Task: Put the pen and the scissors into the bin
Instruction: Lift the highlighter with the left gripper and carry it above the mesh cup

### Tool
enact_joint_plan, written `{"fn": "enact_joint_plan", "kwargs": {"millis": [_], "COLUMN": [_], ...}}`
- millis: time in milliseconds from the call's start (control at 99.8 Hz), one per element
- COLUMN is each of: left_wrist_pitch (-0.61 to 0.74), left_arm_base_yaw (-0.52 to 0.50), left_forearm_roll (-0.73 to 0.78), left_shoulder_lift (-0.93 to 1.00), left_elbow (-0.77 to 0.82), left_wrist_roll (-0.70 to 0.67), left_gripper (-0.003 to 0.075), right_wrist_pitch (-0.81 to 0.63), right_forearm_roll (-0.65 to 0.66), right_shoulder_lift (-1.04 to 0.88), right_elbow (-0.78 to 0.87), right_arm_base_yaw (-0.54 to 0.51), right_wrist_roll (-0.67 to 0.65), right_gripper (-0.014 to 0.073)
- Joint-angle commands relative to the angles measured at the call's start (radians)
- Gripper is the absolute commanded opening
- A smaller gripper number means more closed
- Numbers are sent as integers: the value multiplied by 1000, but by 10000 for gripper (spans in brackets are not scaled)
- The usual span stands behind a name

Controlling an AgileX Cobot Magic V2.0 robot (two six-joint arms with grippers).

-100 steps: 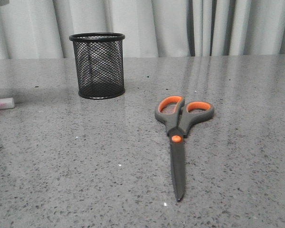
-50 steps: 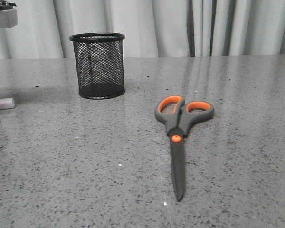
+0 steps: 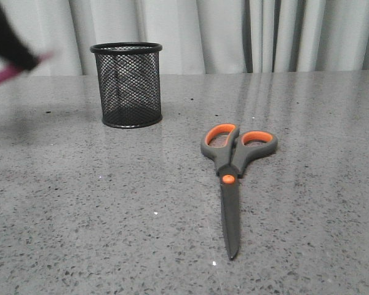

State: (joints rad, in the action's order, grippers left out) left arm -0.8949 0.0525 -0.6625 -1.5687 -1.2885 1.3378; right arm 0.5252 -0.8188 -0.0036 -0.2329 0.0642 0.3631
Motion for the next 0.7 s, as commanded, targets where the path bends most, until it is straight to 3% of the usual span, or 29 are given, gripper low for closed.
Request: {"fn": "enact_joint_plan", "kwargs": {"millis": [0, 100, 210, 331, 431, 541, 692], "left_wrist_pitch": [78, 47, -117, -218, -222, -245, -242], "left_arm_base_yaw": [-11, -11, -4, 29, 62, 94, 121], "left_forearm_roll": [-354, -669, -941, -992, -1032, -1184, -1182], "left_shoulder_lift": [110, 148, 139, 100, 62, 6, -69], "left_elbow": [-32, -32, -30, -30, -30, -30, -41], "left_wrist_roll": [146, 333, 436, 462, 478, 566, 587], "left_gripper": [-19, -19, -19, -19, -19, -19, -19], "right_wrist_pitch": [-53, -53, -53, -53, -53, -52, -48], "right_forearm_roll": [-36, -39, -41, -43, -52, -53, -69], "right_shoulder_lift": [22, 22, 22, 22, 22, 22, 22], "right_elbow": [-35, -35, -35, -35, -35, -35, -36], "right_arm_base_yaw": [-5, -5, -5, -5, -5, -5, -5], "right_wrist_roll": [11, 11, 11, 11, 11, 11, 11], "right_gripper": [357, 357, 357, 357, 357, 357, 357]}}
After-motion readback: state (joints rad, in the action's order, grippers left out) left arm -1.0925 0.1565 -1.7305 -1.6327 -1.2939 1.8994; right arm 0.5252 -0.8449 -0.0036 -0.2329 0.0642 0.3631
